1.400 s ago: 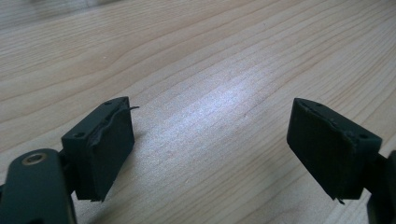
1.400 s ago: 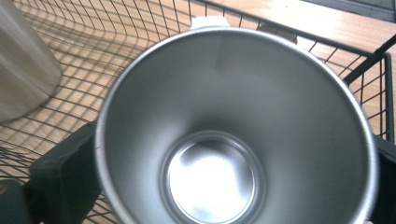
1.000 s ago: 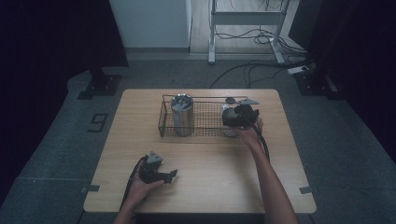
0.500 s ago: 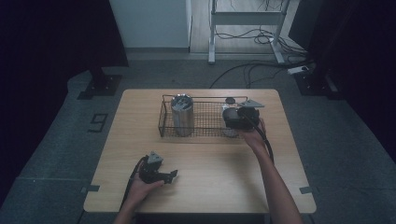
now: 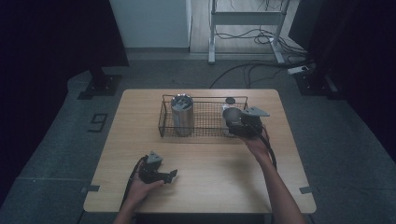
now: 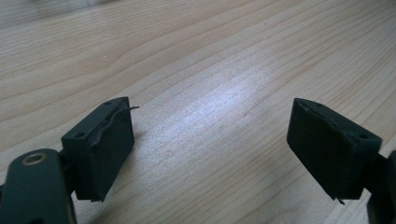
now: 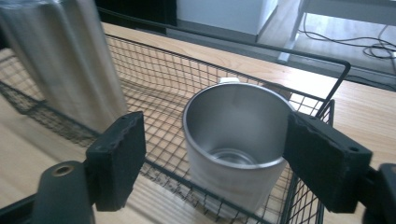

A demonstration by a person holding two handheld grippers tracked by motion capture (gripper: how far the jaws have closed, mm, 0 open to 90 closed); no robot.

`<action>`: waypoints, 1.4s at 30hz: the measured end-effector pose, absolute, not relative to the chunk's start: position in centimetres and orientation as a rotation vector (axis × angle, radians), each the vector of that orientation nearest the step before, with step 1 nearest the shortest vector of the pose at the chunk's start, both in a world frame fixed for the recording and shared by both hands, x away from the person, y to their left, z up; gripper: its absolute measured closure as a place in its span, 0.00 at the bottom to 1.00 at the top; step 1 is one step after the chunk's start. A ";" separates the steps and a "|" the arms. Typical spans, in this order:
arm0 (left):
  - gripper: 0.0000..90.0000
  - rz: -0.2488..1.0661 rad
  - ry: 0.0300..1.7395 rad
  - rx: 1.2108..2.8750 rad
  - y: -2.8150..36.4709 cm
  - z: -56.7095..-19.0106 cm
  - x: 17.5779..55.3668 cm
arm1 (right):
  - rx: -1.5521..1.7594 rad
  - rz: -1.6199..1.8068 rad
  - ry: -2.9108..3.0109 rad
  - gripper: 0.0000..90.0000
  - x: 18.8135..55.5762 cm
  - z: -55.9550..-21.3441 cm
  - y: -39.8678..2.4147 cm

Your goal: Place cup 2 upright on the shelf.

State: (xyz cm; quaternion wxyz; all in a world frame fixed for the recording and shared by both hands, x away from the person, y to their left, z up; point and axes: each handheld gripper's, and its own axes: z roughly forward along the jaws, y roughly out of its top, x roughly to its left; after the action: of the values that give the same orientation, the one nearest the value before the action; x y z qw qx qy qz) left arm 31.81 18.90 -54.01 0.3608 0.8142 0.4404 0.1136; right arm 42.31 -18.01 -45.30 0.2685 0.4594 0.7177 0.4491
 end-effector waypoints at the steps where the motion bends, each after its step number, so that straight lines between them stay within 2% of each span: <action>1: 0.17 0.294 1.137 2.095 18.9 -54.0 31.8 | 1.240 1.217 1.939 0.23 42.1 -45.3 -18.1; 27: 0.17 0.297 1.135 2.107 18.9 -54.1 31.8 | 1.272 1.290 1.957 0.25 35.6 -48.2 -21.6; 42: 0.17 0.301 1.136 2.100 19.0 -53.9 31.7 | 1.340 1.241 2.001 0.25 31.1 -52.0 -23.5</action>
State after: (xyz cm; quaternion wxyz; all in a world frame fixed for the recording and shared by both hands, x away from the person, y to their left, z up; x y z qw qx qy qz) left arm 31.72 19.00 -53.95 0.3594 0.8144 0.4404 0.1168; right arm 31.09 -23.54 -52.02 0.2145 0.4830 0.7215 0.4474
